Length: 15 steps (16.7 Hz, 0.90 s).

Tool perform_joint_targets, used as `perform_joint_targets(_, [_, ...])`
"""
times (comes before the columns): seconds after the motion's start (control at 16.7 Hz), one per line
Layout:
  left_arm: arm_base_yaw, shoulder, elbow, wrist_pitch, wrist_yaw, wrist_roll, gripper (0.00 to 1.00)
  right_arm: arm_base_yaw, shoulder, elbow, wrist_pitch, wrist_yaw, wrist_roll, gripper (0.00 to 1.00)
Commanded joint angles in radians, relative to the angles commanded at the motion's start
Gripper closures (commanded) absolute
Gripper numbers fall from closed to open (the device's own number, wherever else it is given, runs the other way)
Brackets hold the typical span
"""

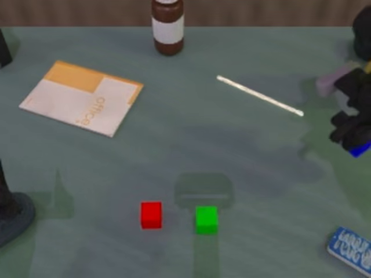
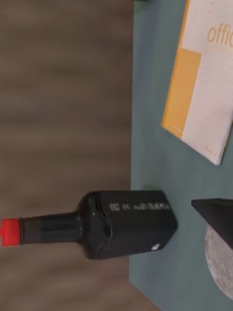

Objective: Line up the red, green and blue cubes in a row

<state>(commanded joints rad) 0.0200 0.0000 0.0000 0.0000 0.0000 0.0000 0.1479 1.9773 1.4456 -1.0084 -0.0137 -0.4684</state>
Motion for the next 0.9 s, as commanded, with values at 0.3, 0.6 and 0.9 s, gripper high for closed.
perform_joint_targets(0.3, [0.000,0.000,0.000,0.000,0.000,0.000,0.00,0.170,-0.015,-0.019,-0.024,0.009,0.365,1.00])
perform_joint_targets(0.6, [0.000,0.000,0.000,0.000,0.000,0.000,0.00,0.368,-0.055,-0.061,-0.042,0.017,0.828,1.00])
perform_joint_targets(0.9, [0.000,0.000,0.000,0.000,0.000,0.000,0.00,0.511,-0.113,-0.093,-0.035,0.029,1.111,1.00])
